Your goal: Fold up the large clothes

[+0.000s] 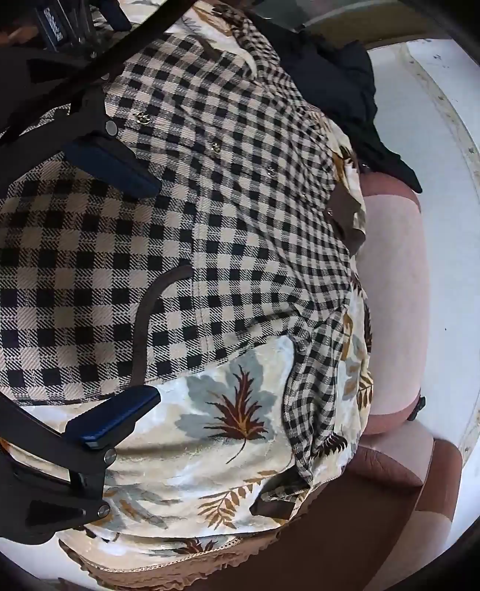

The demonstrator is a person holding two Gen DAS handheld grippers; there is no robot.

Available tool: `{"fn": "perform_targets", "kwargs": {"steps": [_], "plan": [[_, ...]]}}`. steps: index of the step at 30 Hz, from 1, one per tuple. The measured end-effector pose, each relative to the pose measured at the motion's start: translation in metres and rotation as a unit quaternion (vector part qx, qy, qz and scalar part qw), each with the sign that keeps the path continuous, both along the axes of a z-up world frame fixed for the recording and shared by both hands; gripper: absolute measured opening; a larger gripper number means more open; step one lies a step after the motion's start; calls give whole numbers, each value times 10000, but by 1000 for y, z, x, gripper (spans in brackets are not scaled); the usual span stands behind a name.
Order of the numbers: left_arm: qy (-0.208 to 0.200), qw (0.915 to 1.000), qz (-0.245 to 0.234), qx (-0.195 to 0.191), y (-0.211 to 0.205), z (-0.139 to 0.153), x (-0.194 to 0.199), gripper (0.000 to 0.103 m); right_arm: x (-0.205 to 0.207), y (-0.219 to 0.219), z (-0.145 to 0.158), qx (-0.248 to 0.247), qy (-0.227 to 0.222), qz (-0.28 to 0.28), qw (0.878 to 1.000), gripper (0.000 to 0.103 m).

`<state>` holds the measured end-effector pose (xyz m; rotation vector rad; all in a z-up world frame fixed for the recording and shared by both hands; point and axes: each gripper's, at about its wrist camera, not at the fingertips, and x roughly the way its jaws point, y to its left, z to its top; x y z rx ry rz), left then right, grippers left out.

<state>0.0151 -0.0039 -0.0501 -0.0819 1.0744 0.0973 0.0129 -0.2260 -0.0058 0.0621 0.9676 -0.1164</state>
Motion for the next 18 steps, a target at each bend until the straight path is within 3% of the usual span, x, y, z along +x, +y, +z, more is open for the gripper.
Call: {"fn": "perform_targets", "kwargs": {"steps": [4, 9, 18], "plan": [[240, 9996, 105, 60, 4, -19, 1, 103, 1, 2, -3, -73, 51, 73, 9999, 103], [189, 9994, 91, 274, 2, -26, 0, 103, 1, 5, -4, -198, 64, 157, 9997, 103], [175, 9995, 8, 273, 1, -18, 6, 103, -2, 10, 6, -530, -179, 208, 9982, 103]]}}
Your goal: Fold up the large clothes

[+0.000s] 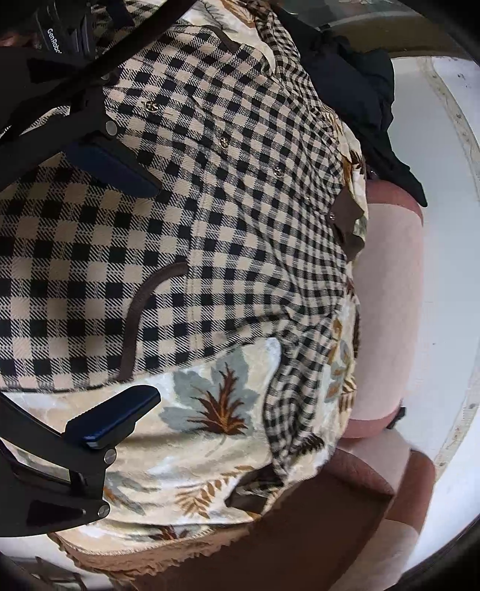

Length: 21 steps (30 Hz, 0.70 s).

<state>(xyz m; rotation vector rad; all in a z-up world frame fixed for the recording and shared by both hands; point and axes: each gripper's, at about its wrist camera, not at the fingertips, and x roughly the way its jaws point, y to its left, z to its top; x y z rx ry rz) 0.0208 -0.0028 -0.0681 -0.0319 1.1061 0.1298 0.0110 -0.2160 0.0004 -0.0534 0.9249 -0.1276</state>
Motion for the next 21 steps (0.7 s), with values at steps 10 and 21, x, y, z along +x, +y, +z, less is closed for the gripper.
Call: {"fn": "perform_targets", "kwargs": {"steps": [10, 21], "plan": [[-398, 9978, 235, -474, 15, 24, -6, 98, -7, 6, 9, -71, -259, 8, 9996, 103], [-1573, 9864, 484, 49, 15, 78, -19, 98, -10, -2, 6, 514, -215, 26, 9984, 102]]}}
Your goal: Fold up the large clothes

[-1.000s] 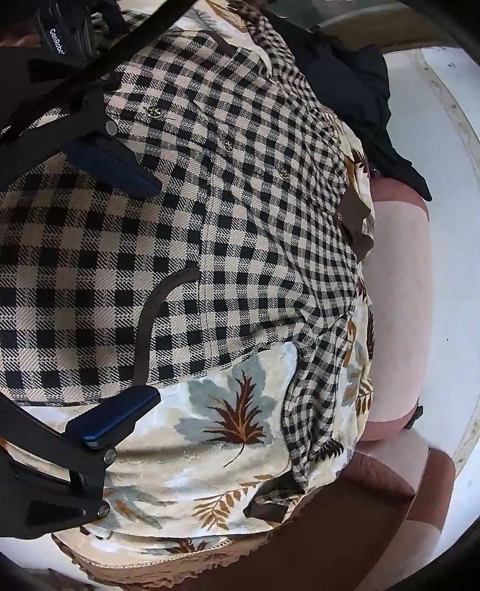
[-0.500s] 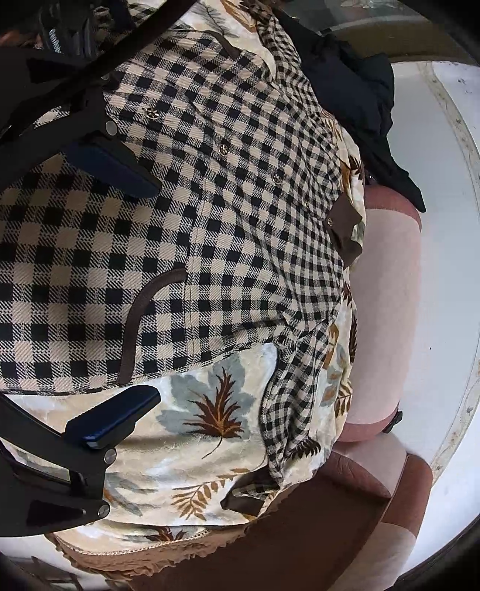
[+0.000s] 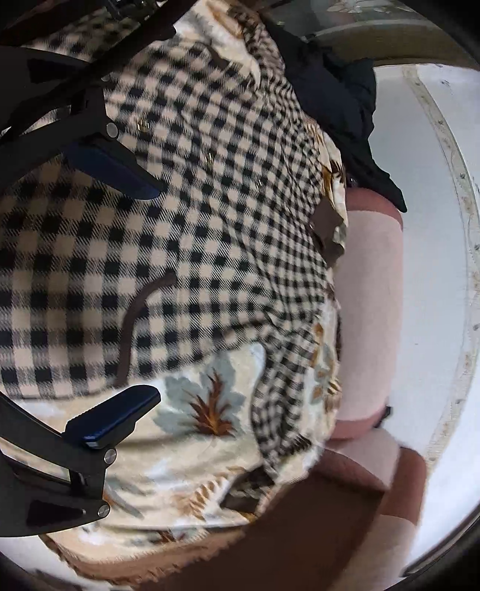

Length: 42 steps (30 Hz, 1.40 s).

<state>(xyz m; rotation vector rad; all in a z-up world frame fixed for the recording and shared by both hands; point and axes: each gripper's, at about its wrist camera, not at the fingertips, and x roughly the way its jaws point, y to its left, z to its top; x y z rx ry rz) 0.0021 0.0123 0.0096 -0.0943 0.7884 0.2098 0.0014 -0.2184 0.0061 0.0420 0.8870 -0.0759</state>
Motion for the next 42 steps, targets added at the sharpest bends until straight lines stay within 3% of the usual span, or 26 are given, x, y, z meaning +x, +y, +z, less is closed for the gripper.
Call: {"fn": "perform_targets", "kwargs": {"steps": [3, 13, 28, 42], "plan": [[-119, 9998, -144, -122, -1, 5, -13, 98, 2, 1, -1, 37, 124, 34, 9999, 102], [500, 9974, -344, -397, -12, -11, -12, 98, 3, 1, -7, 4, 359, 29, 9994, 102], [621, 9962, -525, -313, -17, -18, -11, 98, 5, 4, -18, -54, 579, 66, 9983, 101], [929, 9943, -377, -356, -8, -34, -6, 98, 7, 5, -40, -30, 997, 69, 9950, 102]]}}
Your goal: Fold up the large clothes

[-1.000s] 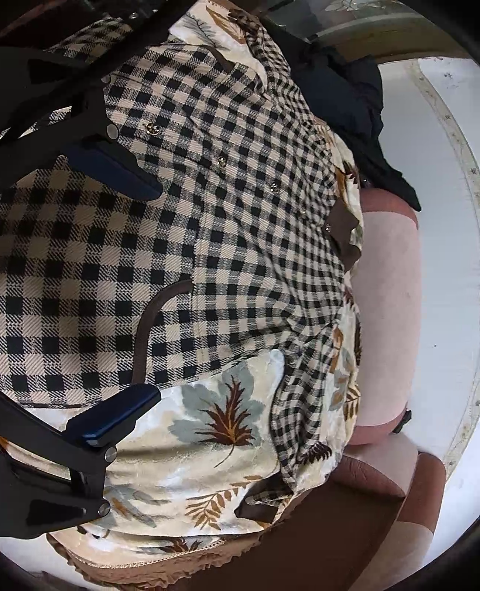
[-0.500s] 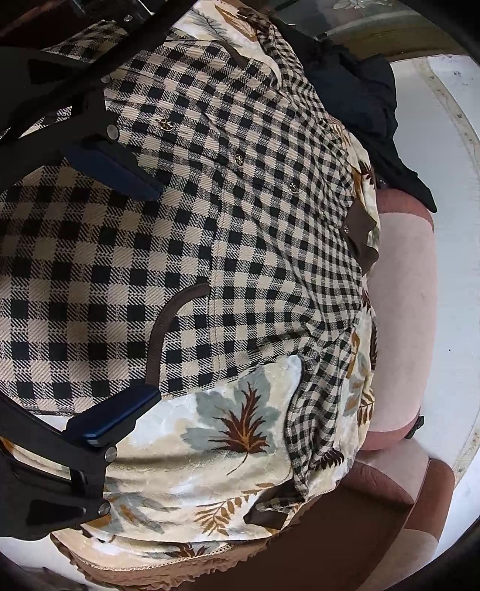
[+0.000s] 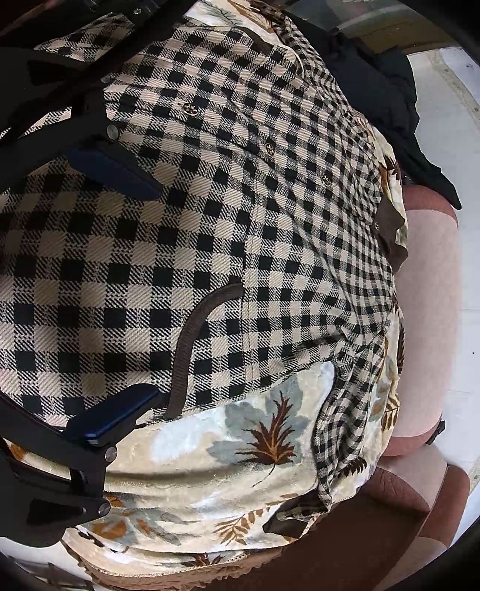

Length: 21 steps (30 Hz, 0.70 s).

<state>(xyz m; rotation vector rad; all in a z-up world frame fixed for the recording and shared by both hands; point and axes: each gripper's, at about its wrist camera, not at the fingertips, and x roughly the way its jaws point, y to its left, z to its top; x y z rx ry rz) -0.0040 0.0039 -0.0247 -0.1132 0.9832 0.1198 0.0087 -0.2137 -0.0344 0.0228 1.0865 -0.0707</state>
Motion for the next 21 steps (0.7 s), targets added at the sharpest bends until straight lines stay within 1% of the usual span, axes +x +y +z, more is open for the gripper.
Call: {"fn": "perform_targets", "kwargs": {"steps": [4, 13, 18, 21], "plan": [[9, 10000, -54, 16, -2, -1, 0, 98, 1, 2, -1, -27, 4, 32, 10000, 102], [61, 10000, -19, 11, -1, -3, 1, 98, 1, 4, -5, -13, 40, 48, 10000, 101], [111, 9999, -44, 78, -4, -4, 2, 98, 1, 3, -5, 15, 55, 54, 10000, 101], [148, 9997, -51, 190, -7, -5, 1, 98, 0, 3, -5, 26, 31, 46, 10000, 101]]}}
